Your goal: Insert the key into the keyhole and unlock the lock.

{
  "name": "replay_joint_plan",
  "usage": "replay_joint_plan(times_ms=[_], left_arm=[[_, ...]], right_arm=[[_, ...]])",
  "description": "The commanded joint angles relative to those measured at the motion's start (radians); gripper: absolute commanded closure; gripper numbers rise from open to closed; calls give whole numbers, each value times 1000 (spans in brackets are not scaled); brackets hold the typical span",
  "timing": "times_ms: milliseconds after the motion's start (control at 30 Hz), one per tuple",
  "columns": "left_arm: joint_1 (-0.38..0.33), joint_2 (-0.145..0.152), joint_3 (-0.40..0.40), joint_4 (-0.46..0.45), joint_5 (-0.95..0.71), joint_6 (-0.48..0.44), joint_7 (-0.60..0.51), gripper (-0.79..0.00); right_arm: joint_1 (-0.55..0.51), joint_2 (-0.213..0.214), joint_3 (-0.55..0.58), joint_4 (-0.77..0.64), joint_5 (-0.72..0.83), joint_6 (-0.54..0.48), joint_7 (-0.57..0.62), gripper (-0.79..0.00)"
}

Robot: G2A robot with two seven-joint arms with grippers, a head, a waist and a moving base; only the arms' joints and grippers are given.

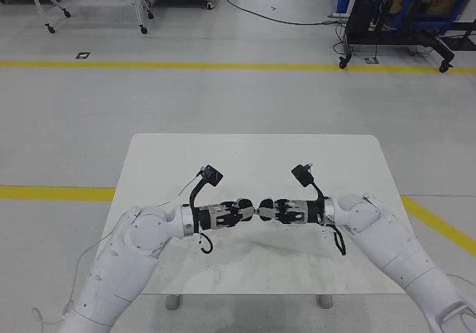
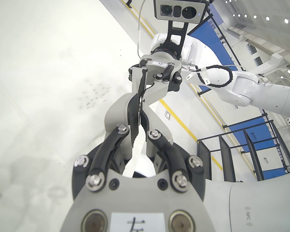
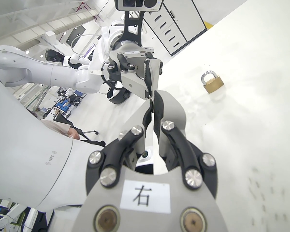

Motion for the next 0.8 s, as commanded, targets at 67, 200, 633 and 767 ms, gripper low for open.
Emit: replay_joint_plan(times_ms=[67,200,633,767], left_arm=[[-1,2,7,-2,9,9,3,-259],[-4,4,0,-2,9,22,31,-785],[8,6,-44,-8,45,51,168,-785],[8,6,-44,-8,45,51,168,-785]], right_arm=[[9,6,-15,2,7,-2,-2,0],[18,11,-25,6,16,-6,-6,0],[-37,65,111,-7,83,-28,-29,0],[-111,90,227,-51,89,-28,-49,0]])
